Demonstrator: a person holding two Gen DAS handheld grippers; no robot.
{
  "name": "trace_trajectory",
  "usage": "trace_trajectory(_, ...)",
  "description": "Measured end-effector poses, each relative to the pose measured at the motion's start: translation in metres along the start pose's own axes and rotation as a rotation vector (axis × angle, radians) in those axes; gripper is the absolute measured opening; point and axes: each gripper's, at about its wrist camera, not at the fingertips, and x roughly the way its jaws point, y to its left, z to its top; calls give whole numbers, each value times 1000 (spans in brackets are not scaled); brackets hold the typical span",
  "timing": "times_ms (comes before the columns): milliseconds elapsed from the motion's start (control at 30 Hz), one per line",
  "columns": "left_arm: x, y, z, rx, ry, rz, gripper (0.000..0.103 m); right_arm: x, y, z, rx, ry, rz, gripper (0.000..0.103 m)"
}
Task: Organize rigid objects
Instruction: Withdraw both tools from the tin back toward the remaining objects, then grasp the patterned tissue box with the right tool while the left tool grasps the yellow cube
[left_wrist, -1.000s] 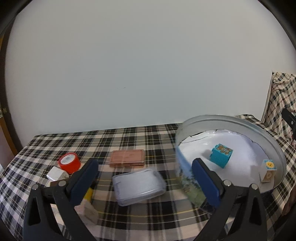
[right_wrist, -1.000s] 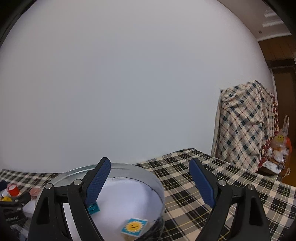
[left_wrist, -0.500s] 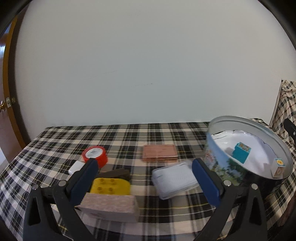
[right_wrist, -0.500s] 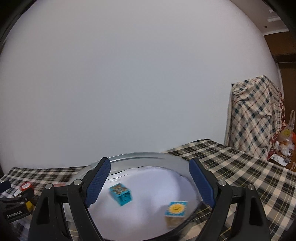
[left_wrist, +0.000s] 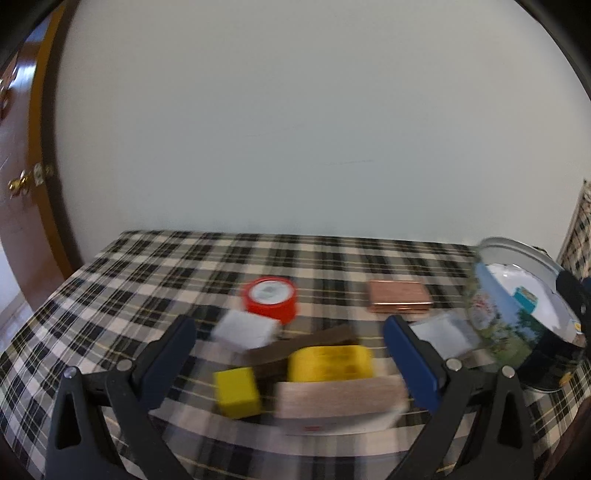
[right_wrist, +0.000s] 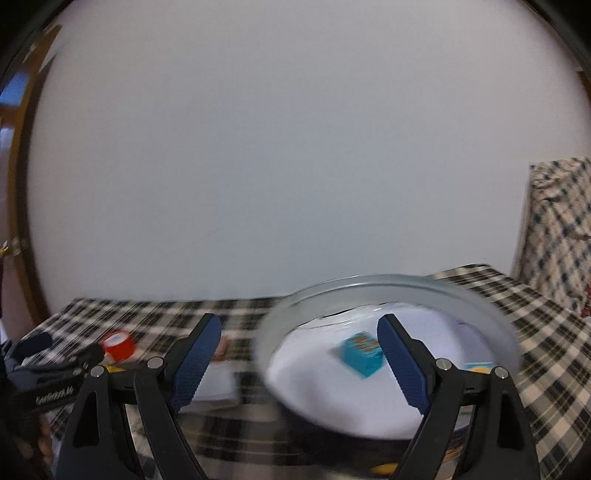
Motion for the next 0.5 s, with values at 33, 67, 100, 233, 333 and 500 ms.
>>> trace_trajectory(33, 2, 11, 1, -16, 7, 13, 102, 2, 8, -1, -13, 12, 22, 88)
trace_trajectory(67, 4, 18, 1, -26, 10, 22, 102, 4, 16, -2, -29, 22, 40, 88)
trace_trajectory(100, 6, 25, 1, -35, 13, 32, 102, 6, 25, -3, -46, 31, 53, 88)
trace_trajectory(233, 14, 55, 4, -58, 32, 83, 102, 11, 54, -5, -93, 65, 130, 88)
trace_trajectory(333, 20, 79, 4, -87, 53, 112, 102, 21, 75, -8, -120, 128, 208, 88)
trace_trajectory(500, 25, 107, 5, -119, 78, 138, 102, 44, 113, -19, -157, 302, 368, 88)
